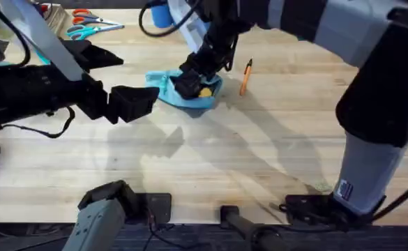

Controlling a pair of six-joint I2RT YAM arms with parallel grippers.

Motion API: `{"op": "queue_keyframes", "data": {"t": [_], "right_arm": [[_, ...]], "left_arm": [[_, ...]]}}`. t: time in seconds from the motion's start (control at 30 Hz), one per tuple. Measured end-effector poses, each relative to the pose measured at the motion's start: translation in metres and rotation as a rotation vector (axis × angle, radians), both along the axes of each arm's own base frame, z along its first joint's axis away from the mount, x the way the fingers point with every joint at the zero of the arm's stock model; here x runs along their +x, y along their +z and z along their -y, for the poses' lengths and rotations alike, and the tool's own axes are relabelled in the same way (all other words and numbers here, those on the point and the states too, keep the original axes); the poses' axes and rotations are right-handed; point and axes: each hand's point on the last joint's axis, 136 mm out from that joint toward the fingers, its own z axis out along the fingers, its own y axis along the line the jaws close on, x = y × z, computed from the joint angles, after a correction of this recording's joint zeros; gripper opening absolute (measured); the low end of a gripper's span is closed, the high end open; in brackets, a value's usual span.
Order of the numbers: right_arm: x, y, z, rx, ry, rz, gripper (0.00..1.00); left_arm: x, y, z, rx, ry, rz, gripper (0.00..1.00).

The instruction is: Unzip the bag, pick up the pens from the table one at a time and place them inside, then zip the bag closed.

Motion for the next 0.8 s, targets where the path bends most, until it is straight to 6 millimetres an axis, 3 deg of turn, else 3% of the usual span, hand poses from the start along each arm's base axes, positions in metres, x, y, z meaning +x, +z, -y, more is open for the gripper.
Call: {"op": "queue_keyframes", "data": {"t": [0.5,0.6,0.8], "right_arm": [[0.058,0.093,0.029,0.078,-0.123,0.162,0.996],[0.067,0.103,0.047,0.075,-0.194,0.18,0.997],[0.092,0.12,0.108,-0.037,-0.487,0.248,0.996]], "left_arm": [[0.0,0.0,0.0,0.0,0.0,0.0,0.993],[0.0,0.0,0.0,0.0,0.0,0.0,0.993],[0.0,0.0,0.0,0.0,0.0,0.0,0.993]]}}
